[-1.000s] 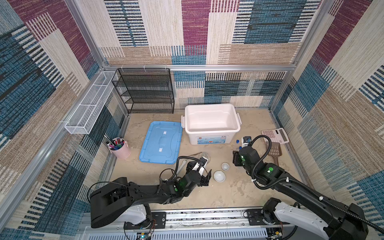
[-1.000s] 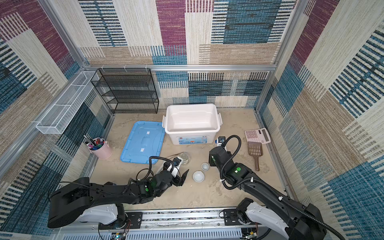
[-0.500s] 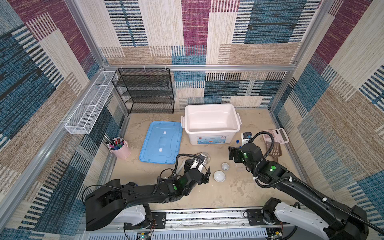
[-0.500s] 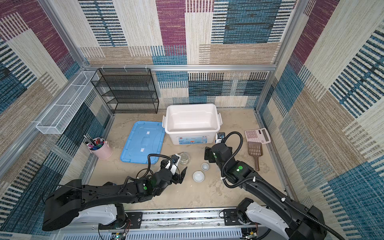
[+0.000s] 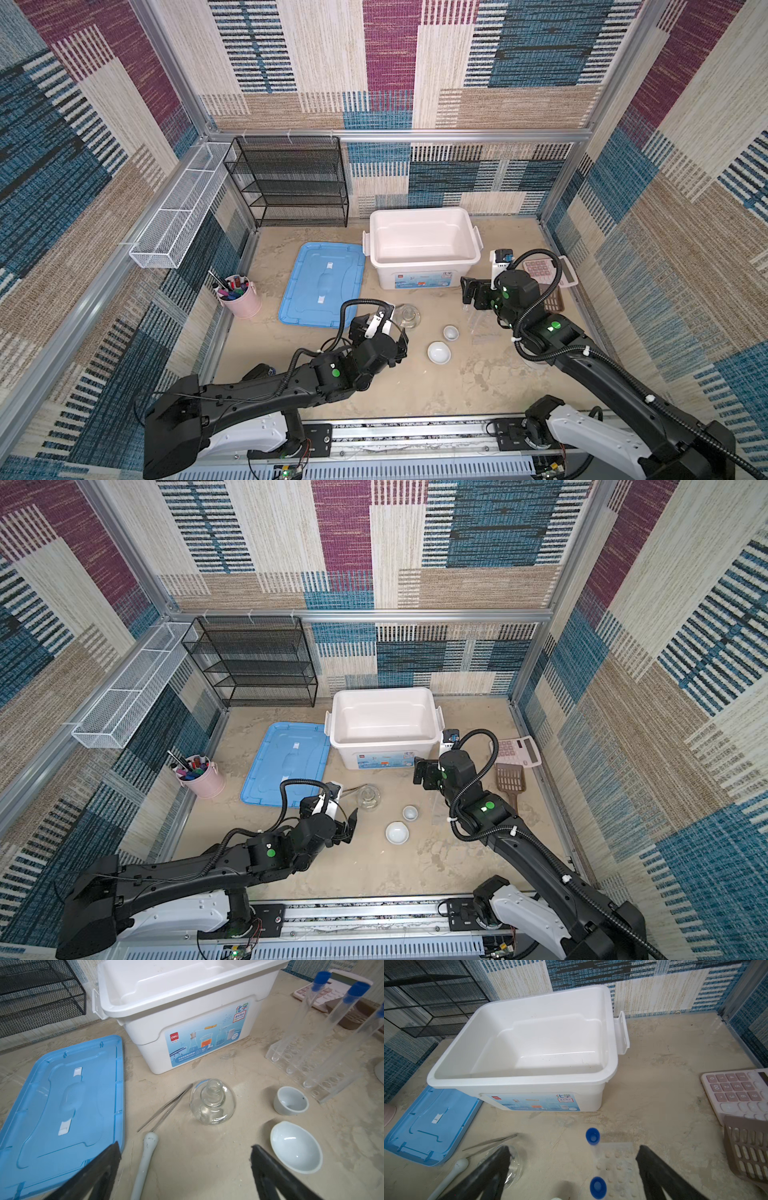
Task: Organize the chemistry lab equipment
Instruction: 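Reach the right gripper across to the clear glass flask and grip its neck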
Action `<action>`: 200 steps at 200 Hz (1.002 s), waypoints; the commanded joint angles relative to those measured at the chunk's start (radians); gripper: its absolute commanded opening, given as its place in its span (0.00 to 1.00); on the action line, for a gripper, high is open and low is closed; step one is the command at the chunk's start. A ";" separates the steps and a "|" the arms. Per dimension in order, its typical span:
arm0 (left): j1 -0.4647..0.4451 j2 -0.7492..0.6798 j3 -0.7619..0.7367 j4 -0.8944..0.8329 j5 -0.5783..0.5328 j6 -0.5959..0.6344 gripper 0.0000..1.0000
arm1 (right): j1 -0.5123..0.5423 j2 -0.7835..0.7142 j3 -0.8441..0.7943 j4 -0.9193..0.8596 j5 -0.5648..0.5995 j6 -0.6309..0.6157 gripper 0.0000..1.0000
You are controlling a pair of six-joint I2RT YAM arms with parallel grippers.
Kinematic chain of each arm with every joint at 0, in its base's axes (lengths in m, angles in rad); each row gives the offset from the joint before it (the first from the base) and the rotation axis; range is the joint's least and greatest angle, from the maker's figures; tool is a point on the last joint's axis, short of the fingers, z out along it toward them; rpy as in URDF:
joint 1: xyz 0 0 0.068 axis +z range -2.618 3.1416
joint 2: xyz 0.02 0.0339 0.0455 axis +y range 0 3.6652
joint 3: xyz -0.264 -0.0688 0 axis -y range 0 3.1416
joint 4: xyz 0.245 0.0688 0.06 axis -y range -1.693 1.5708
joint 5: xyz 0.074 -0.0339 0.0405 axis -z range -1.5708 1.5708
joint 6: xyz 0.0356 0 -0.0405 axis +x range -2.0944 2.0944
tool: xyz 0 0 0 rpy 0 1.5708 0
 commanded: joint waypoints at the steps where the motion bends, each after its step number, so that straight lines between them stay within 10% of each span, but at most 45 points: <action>1: 0.004 0.002 0.033 -0.125 -0.059 -0.081 0.99 | -0.007 0.027 0.034 0.065 -0.087 -0.060 0.96; 92: 0.177 0.022 0.070 -0.206 0.065 -0.200 0.99 | -0.001 0.367 0.285 -0.081 -0.433 -0.286 0.68; 200: 0.343 0.107 0.129 -0.246 0.193 -0.182 0.99 | 0.147 0.617 0.445 -0.264 -0.453 -0.395 0.63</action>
